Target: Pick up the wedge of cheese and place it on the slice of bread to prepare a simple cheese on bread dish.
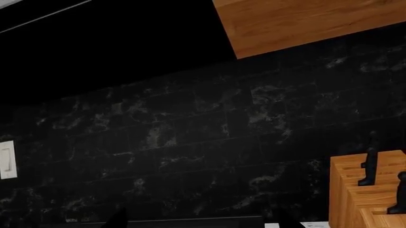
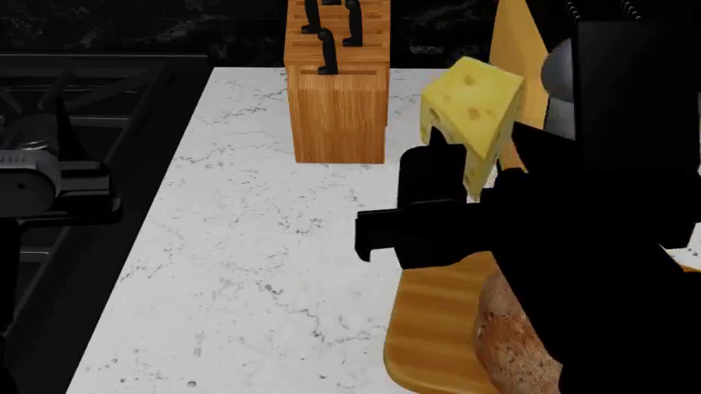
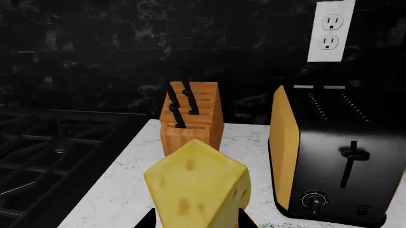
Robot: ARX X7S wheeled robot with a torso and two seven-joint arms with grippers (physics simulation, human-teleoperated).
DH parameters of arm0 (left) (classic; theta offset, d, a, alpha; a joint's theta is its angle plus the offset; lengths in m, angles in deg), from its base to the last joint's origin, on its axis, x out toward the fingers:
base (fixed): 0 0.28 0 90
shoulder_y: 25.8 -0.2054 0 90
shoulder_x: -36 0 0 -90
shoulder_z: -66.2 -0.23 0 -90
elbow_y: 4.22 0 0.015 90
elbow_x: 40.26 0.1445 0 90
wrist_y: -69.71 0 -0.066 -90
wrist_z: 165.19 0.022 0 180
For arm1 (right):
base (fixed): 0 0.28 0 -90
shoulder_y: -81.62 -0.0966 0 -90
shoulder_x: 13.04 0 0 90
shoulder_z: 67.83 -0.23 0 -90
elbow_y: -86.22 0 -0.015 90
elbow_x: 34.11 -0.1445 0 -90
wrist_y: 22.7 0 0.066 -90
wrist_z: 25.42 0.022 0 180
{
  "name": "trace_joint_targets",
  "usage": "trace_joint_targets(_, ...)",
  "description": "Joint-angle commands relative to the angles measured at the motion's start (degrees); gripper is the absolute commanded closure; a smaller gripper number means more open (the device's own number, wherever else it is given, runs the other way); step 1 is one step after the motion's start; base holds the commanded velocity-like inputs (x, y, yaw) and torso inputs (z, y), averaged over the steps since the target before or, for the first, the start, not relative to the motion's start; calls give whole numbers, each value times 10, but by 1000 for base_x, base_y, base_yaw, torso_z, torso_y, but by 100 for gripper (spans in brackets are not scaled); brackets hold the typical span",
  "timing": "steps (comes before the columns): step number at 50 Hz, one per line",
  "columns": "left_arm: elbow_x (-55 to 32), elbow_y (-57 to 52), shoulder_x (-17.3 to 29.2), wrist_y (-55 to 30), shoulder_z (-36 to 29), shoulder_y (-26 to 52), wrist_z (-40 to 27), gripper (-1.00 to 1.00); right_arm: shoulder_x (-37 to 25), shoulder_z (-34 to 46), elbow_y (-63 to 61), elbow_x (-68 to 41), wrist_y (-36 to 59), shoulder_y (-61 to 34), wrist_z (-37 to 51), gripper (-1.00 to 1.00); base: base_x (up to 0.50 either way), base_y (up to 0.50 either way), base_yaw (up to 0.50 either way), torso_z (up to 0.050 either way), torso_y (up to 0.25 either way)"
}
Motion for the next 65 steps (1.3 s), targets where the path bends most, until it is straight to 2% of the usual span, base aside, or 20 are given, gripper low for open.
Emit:
trace_joint_targets(1,-1,1,2,0,-2,1,-2,-100,-43,-21,2,-36,-20,-23,22,100,0,0,0,0,0)
trace_joint_targets(22,-6,1,4,-2,-4,3,-4,-100,-98,-44,-14,-70,-54,-2,43,100,0,0,0,0,0)
trace_joint_targets(23,-6,1,4,-2,-4,2,-5,-100,-116,-66,-1,-72,-55,23,33,100,0,0,0,0,0)
trace_joint_targets(31,-9,2,5,-1,-5,3,-5,-100,-137,-87,9,-76,-61,52,23,100,0,0,0,0,0)
trace_joint_targets(44,-11,1,6,-2,-6,3,-7,-100,-134,-92,41,-43,-44,105,-24,100,0,0,0,0,0)
trace_joint_targets(65,-13,1,8,-3,-7,4,-12,-100,-146,-64,78,-47,-37,103,-35,100,0,0,0,0,0)
